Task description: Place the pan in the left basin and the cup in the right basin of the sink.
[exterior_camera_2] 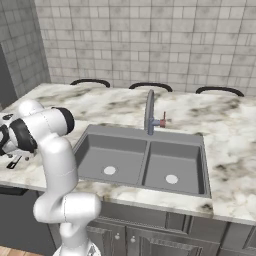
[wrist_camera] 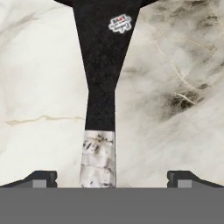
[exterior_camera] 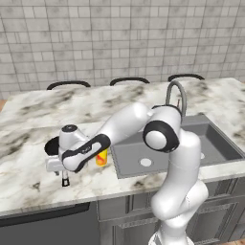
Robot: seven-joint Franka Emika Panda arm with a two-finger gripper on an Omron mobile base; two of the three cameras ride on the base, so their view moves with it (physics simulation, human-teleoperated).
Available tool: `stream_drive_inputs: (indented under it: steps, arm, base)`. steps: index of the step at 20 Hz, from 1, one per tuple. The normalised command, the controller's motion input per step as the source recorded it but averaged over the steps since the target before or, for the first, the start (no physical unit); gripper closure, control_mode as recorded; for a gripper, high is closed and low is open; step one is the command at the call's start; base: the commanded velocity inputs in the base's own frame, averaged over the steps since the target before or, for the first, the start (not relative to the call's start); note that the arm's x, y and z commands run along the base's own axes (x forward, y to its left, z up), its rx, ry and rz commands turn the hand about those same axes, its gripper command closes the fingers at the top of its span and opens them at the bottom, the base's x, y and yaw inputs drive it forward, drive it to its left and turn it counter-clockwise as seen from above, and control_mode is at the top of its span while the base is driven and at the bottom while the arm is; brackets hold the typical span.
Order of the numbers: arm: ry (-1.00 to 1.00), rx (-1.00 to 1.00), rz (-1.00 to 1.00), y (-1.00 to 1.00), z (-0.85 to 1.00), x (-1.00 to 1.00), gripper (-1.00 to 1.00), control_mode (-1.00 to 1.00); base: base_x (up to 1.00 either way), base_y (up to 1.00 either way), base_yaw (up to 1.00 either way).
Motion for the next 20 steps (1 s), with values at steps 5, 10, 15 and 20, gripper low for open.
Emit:
stream_drive_inputs:
  steps: [5,10,15,20]
  arm:
    - [0.0,0.0,0.0,0.0,-0.15,0.0,-1.0,-1.0]
    - [0.0,0.0,0.0,0.03,-0.15,0.0,-1.0,-1.0]
    - [0.0,0.0,0.0,0.08,-0.16,0.01,-1.0,-1.0]
    - [0.01,0.0,0.0,0.1,-0.24,0.0,-1.0,-1.0]
  base:
    - [0.0,0.0,0.0]
    - [0.0,0.0,0.0]
    - [0.0,0.0,0.0]
    - [0.0,0.0,0.0]
